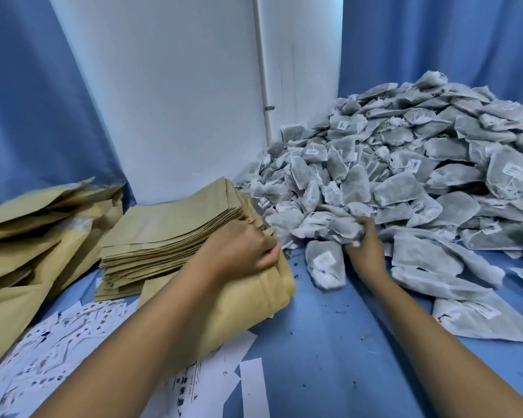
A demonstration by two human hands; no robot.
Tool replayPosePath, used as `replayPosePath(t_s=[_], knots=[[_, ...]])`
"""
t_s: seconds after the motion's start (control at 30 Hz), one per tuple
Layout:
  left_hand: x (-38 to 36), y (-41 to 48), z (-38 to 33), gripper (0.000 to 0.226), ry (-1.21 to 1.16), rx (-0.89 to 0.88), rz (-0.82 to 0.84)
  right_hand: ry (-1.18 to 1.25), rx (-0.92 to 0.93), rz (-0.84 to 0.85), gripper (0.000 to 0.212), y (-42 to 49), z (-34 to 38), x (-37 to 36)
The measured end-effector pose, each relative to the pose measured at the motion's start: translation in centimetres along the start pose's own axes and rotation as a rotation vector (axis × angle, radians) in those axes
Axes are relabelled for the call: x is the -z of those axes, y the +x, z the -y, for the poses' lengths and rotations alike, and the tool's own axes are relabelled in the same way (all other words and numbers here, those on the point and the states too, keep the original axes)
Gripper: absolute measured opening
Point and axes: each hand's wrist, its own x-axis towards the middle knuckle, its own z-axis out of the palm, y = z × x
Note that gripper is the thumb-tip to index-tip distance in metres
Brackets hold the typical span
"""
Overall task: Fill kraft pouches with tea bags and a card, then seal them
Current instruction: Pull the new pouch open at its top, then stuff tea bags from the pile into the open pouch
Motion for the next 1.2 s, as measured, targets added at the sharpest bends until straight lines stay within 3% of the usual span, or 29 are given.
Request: replayPosePath(t_s=[0.1,0.23,0.37,0.5,0.7,0.73,0.8,0.87,0.93,1.1,1.2], knots=[[-0.5,-0.9,0.1,0.046,-0.006,-0.014,-0.013,0.355,-0.087,-0.034,0.048,-2.5,0.7,0.4],[-0.7,-1.0,-0.1,0.043,-0.09,0.002,-0.068,0.83,-0.205,0.044,0.041,-4.1,2.1,0.5],[-1.1,-0.9,-0.4,0.043,-0.123,0.065,-0.081,1.125,-0.261,0.095,0.042,-5.5,3.2,-0.3],[-1.1,-0.8,-0.6,0.042,-0.177,0.125,-0.153,1.405,-0.311,0.337,0.051,-6.0,4.2,0.3],[-1.2,-0.8,-0.4,0.043,-0.309,0.208,-0.309,1.648,-0.451,0.494,0.028,-7.4,5.1,1.0],[-1.2,-0.9,-0.5,0.042,-0.327,0.224,-0.313,1.676,-0.451,0.502,0.033,-7.5,5.0,1.1],[-1.3,-1.0,-0.5,0.043,-0.338,0.227,-0.316,1.652,-0.483,0.534,0.04,-7.5,4.9,1.0],[-1.4,-1.0,-0.6,0.044,-0.358,0.213,-0.319,1.603,-0.555,0.554,0.025,-7.6,5.0,0.6],[-1.5,-0.8,-0.7,0.045,-0.389,0.214,-0.33,1.542,-0.554,0.535,0.038,-7.3,4.7,-0.2],[-2.3,-1.4,-0.3,0.049,-0.472,0.251,-0.391,1.236,-0.33,0.52,0.034,-8.0,5.1,-0.5],[-2.3,-1.6,-0.2,0.045,-0.495,0.271,-0.463,0.71,0.001,0.535,0.041,-8.6,6.1,-0.2]])
